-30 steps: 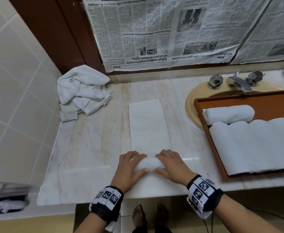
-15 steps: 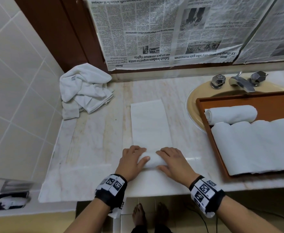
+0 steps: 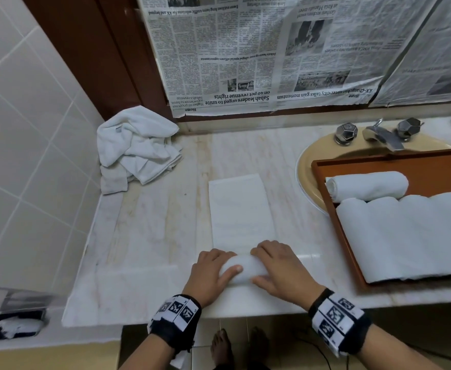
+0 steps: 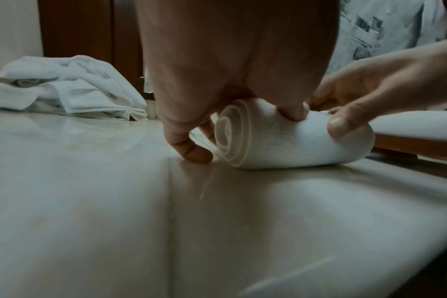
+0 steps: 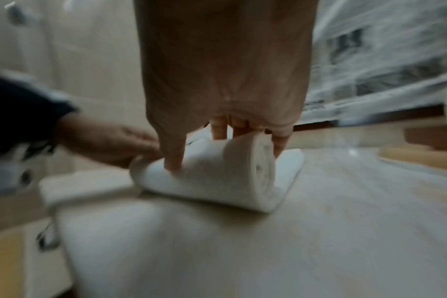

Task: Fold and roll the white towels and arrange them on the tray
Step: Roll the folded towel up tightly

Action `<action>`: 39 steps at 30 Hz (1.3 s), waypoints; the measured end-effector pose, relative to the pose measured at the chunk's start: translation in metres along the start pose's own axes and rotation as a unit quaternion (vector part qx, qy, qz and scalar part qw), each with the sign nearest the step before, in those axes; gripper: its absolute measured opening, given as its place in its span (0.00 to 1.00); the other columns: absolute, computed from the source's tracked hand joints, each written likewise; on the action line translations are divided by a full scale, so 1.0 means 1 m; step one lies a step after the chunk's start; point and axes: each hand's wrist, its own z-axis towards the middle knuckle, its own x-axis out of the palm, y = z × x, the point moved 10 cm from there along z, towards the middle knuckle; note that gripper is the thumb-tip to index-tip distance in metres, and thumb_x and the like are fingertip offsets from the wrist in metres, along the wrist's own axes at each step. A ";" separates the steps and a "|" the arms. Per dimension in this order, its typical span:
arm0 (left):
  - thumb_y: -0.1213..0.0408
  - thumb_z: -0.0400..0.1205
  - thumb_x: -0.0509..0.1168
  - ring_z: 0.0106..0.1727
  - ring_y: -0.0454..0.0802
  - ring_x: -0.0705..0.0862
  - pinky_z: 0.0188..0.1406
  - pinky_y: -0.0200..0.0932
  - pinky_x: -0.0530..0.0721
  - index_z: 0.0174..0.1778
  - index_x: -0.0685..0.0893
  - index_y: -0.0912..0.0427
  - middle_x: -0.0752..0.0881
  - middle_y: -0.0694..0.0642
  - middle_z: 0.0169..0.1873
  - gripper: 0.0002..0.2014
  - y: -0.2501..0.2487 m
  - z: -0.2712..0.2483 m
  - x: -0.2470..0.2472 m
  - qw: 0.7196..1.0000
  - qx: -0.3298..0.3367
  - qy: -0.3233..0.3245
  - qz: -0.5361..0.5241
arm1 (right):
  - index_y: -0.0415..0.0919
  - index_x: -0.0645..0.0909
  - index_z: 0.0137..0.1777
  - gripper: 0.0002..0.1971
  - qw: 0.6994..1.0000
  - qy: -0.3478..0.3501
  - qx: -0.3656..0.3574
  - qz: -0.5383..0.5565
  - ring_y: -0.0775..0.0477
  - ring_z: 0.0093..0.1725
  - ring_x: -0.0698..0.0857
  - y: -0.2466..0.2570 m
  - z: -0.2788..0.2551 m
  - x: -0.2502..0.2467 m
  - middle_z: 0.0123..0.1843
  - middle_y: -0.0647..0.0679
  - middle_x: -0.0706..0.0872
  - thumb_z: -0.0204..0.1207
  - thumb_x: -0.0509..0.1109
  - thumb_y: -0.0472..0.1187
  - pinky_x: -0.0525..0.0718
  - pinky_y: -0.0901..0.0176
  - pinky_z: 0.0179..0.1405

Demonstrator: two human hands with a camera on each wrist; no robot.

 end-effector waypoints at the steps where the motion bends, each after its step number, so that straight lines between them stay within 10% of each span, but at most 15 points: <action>1: 0.24 0.75 0.44 0.69 0.45 0.69 0.69 0.51 0.72 0.73 0.77 0.37 0.75 0.39 0.65 0.37 0.001 0.000 0.000 1.000 -0.002 -0.004 -0.011 | 0.45 0.78 0.66 0.30 0.999 -0.014 -0.011 -0.028 0.45 0.56 0.82 0.006 -0.004 0.002 0.59 0.49 0.81 0.68 0.70 0.61 0.82 0.50 0.58; 10: 0.27 0.80 0.50 0.74 0.46 0.63 0.67 0.49 0.73 0.78 0.72 0.36 0.70 0.39 0.74 0.32 -0.013 -0.016 -0.006 0.994 0.047 -0.094 0.037 | 0.47 0.73 0.74 0.29 0.992 0.096 0.051 0.060 0.47 0.66 0.73 -0.010 0.012 0.014 0.66 0.50 0.75 0.78 0.67 0.62 0.67 0.52 0.68; 14: 0.22 0.75 0.46 0.72 0.46 0.64 0.67 0.50 0.73 0.77 0.71 0.35 0.72 0.37 0.71 0.38 -0.009 -0.010 -0.002 0.997 0.014 -0.037 0.064 | 0.46 0.73 0.74 0.31 0.979 0.162 0.077 0.095 0.46 0.67 0.73 -0.016 0.015 0.019 0.66 0.49 0.76 0.76 0.71 0.63 0.69 0.52 0.67; 22: 0.30 0.79 0.60 0.70 0.49 0.67 0.68 0.52 0.73 0.74 0.75 0.39 0.75 0.43 0.66 0.30 -0.009 0.009 -0.005 0.997 -0.030 0.061 0.020 | 0.38 0.77 0.69 0.35 0.996 -0.081 0.006 -0.048 0.40 0.56 0.83 0.009 -0.016 0.004 0.61 0.43 0.81 0.65 0.80 0.55 0.78 0.46 0.66; 34: 0.23 0.71 0.60 0.67 0.45 0.69 0.68 0.43 0.71 0.75 0.71 0.33 0.72 0.41 0.66 0.37 -0.001 -0.003 -0.010 0.999 0.009 -0.011 -0.047 | 0.46 0.73 0.75 0.31 0.976 0.082 0.099 0.176 0.48 0.69 0.73 -0.029 0.006 0.011 0.68 0.50 0.76 0.76 0.73 0.58 0.72 0.52 0.71; 39: 0.34 0.77 0.67 0.61 0.44 0.77 0.56 0.33 0.70 0.72 0.78 0.39 0.78 0.45 0.57 0.28 -0.005 0.005 -0.013 0.997 -0.017 0.039 -0.062 | 0.47 0.71 0.77 0.35 0.991 -0.003 0.103 0.088 0.45 0.69 0.73 -0.030 -0.010 0.000 0.71 0.48 0.74 0.76 0.66 0.67 0.75 0.52 0.68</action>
